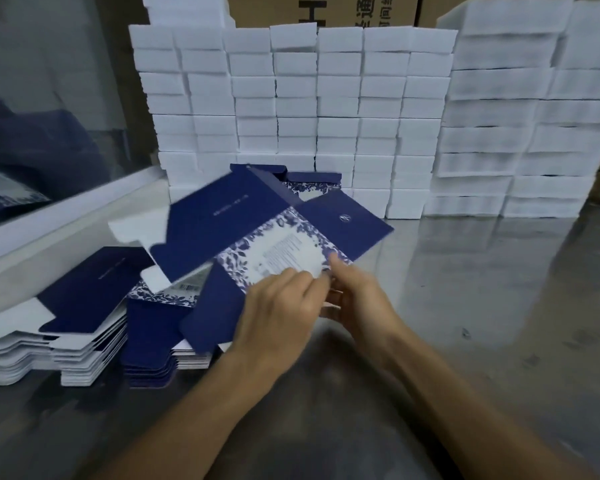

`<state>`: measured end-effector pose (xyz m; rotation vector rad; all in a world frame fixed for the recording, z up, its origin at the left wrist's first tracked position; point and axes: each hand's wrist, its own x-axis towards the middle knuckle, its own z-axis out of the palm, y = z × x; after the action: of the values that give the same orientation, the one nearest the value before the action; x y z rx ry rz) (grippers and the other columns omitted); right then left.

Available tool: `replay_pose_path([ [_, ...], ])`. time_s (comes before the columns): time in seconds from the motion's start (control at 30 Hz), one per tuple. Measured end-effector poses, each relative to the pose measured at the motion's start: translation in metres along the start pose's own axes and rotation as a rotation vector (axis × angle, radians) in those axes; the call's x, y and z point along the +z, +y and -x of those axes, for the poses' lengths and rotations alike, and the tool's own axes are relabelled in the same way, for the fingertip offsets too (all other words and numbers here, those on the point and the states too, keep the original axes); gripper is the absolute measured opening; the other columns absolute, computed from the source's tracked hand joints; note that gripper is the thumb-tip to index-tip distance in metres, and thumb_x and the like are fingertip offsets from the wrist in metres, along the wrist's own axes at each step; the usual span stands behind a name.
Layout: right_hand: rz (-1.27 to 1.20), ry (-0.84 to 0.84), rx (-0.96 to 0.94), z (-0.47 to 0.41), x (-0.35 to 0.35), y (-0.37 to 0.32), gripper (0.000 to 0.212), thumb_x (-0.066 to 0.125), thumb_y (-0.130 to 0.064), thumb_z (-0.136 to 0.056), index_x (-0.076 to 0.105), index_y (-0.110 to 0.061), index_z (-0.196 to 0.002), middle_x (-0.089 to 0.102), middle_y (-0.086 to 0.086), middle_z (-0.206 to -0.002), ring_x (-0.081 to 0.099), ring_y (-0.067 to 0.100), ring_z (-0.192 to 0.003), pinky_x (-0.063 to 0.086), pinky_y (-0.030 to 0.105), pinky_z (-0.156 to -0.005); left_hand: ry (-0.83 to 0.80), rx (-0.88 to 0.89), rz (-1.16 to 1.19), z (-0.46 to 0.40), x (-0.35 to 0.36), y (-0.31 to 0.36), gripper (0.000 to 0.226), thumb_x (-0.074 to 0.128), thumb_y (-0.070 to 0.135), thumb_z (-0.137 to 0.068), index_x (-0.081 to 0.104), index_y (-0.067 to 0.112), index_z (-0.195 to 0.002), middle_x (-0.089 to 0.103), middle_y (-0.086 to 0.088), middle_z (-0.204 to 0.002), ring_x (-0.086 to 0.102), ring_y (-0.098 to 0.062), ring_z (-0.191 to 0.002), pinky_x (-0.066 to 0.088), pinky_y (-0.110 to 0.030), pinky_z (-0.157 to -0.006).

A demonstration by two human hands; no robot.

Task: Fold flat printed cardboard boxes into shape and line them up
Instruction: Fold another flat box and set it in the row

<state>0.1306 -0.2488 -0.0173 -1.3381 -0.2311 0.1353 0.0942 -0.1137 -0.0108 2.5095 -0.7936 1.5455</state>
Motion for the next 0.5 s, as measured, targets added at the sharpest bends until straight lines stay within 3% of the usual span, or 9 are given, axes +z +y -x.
replay_pose_path([
  [0.13,-0.117,0.094,-0.01,0.001,0.005,0.003,0.027,0.045,-0.024,-0.106,0.067,-0.012,-0.115,0.078,0.002,-0.102,0.075,0.014,-0.088,0.057,0.023,-0.066,-0.087,-0.003,0.09,0.005,0.006,0.005,0.021,0.066,0.008,-0.079,0.073,0.006,-0.098,0.065,-0.005,-0.075,0.059,-0.023,-0.066,0.05,-0.035,-0.058],
  [0.23,-0.013,0.298,-0.056,-0.005,-0.008,0.006,0.028,0.043,-0.024,-0.107,0.067,-0.01,-0.104,0.078,0.005,-0.091,0.075,0.015,-0.079,0.057,0.024,-0.06,-0.218,-0.132,0.027,0.003,0.001,-0.004,0.038,0.054,0.04,-0.086,0.068,0.016,-0.111,0.062,-0.002,-0.089,0.056,-0.023,-0.081,0.044,-0.04,-0.072],
  [0.33,0.084,0.546,-0.052,-0.014,-0.031,0.004,0.031,0.045,-0.03,-0.107,0.065,-0.01,-0.095,0.071,0.001,-0.078,0.067,0.007,-0.059,0.049,0.022,-0.05,-0.249,-0.374,-0.129,0.001,-0.003,-0.022,0.051,0.044,0.054,-0.089,0.063,0.018,-0.121,0.059,-0.007,-0.112,0.054,-0.029,-0.102,0.038,-0.046,-0.087],
  [0.43,0.049,0.64,0.005,-0.018,-0.051,-0.001,0.031,0.047,-0.033,-0.105,0.066,-0.009,-0.102,0.074,0.006,-0.086,0.072,0.02,-0.074,0.056,0.028,-0.055,-0.357,-0.581,-0.103,0.003,-0.004,-0.038,0.075,0.045,0.073,-0.085,0.049,0.019,-0.137,0.049,-0.011,-0.138,0.044,-0.031,-0.126,0.032,-0.05,-0.101],
  [0.5,0.03,0.653,0.027,-0.02,-0.055,-0.002,0.03,0.048,-0.032,-0.105,0.066,-0.008,-0.103,0.075,0.01,-0.089,0.074,0.026,-0.08,0.06,0.035,-0.062,-0.378,-0.671,0.048,0.005,-0.005,-0.042,0.089,0.048,0.082,-0.075,0.042,0.023,-0.141,0.045,-0.005,-0.143,0.041,-0.026,-0.132,0.033,-0.047,-0.103],
])
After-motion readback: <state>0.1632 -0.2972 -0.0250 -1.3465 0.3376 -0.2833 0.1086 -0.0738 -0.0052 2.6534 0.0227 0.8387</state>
